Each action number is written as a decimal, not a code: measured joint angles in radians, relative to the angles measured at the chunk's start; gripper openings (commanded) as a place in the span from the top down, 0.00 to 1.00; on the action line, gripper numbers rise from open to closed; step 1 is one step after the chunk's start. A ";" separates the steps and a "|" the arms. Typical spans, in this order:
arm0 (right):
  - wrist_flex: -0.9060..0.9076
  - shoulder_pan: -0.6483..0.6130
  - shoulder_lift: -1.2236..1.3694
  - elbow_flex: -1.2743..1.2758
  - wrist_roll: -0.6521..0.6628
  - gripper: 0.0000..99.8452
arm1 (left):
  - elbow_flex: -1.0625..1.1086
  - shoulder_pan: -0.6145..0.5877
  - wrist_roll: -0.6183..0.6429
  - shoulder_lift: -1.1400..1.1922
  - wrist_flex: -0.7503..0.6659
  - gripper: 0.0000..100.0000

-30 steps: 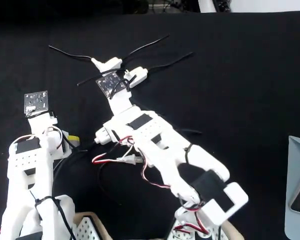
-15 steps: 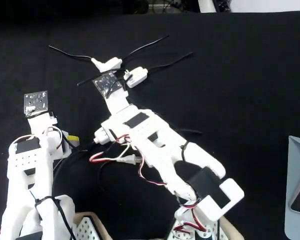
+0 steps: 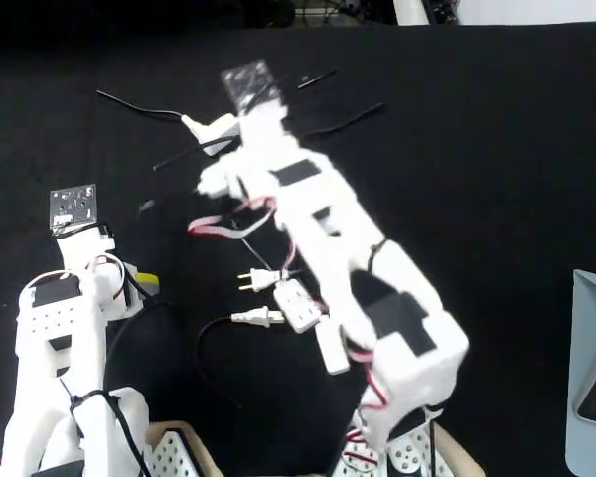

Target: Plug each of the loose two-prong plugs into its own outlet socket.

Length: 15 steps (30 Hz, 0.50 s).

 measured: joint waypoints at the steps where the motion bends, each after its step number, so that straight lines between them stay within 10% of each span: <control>1: 0.000 0.017 0.046 -0.044 0.000 0.99 | 0.000 0.000 0.000 0.000 0.000 0.69; 15: 0.196 -0.029 0.341 -0.446 0.000 0.84 | 0.000 0.000 0.000 0.000 0.000 0.69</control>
